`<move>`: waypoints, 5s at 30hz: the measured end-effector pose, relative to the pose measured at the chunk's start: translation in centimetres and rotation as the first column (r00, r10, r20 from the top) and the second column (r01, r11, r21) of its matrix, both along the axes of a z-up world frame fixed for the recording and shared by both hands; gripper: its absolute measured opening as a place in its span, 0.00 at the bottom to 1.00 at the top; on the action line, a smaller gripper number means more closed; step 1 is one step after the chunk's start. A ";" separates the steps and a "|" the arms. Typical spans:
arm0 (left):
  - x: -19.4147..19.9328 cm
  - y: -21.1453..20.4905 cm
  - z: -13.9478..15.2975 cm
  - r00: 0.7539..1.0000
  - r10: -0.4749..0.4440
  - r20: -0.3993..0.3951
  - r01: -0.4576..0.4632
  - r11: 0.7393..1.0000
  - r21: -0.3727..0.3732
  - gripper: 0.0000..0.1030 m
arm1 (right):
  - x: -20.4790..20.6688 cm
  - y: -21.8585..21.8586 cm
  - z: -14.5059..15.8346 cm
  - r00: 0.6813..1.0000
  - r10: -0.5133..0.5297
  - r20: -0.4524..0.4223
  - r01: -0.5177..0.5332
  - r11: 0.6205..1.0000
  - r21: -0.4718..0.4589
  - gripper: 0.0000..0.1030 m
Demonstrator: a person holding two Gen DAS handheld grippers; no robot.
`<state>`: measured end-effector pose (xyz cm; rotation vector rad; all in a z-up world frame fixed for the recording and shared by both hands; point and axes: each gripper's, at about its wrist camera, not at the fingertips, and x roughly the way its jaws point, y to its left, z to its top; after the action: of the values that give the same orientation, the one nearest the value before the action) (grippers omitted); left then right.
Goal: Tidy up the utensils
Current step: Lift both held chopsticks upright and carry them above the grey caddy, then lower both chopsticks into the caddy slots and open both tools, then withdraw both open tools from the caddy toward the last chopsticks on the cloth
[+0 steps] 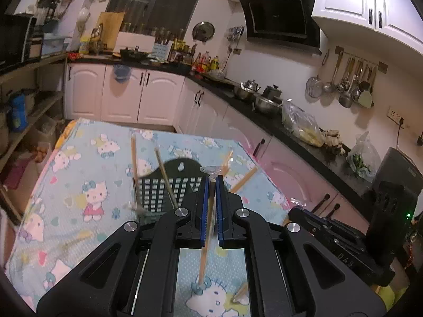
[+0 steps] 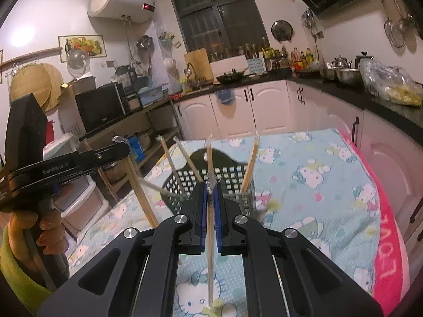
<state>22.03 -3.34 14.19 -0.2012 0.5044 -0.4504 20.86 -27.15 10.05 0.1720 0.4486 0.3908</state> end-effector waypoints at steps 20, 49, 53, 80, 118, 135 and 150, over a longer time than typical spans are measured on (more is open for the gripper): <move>3.2 -0.6 4.9 0.987 0.077 0.143 -0.076 0.997 -0.010 0.01 | 3.8 -0.5 6.4 0.987 -0.034 0.154 0.036 0.999 -0.011 0.06; 6.7 -2.7 3.1 0.965 0.141 0.219 -0.156 0.986 0.055 0.01 | 10.0 0.7 8.5 0.955 -0.069 0.287 0.091 0.994 -0.063 0.06; 7.0 -2.8 2.2 0.968 0.139 0.209 -0.154 0.986 0.058 0.01 | 10.9 0.5 7.6 0.957 -0.081 0.280 0.100 0.993 -0.055 0.06; 8.5 -3.4 -2.5 0.985 0.131 0.108 -0.142 0.984 0.106 0.01 | 12.9 1.1 1.3 0.969 -0.092 0.228 0.123 0.984 -0.127 0.06; 5.3 -2.2 -3.9 0.993 0.105 -0.061 -0.098 0.990 0.103 0.65 | 7.9 -2.0 -1.5 0.994 -0.101 -0.046 0.099 0.994 -0.039 0.36; 0.7 -1.8 -6.0 0.991 0.080 -0.111 -0.069 0.993 0.096 0.88 | 3.4 -2.8 -5.2 0.983 -0.101 -0.155 0.090 0.993 -0.073 0.45; -1.6 -1.1 -10.3 0.976 0.100 -0.194 -0.077 0.990 0.121 0.89 | 1.7 -2.9 -9.2 0.959 -0.098 -0.267 0.070 0.991 -0.113 0.58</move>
<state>20.42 -4.45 3.88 -0.1599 0.7135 -0.3147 22.52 -30.04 0.86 0.1451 0.7290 0.2599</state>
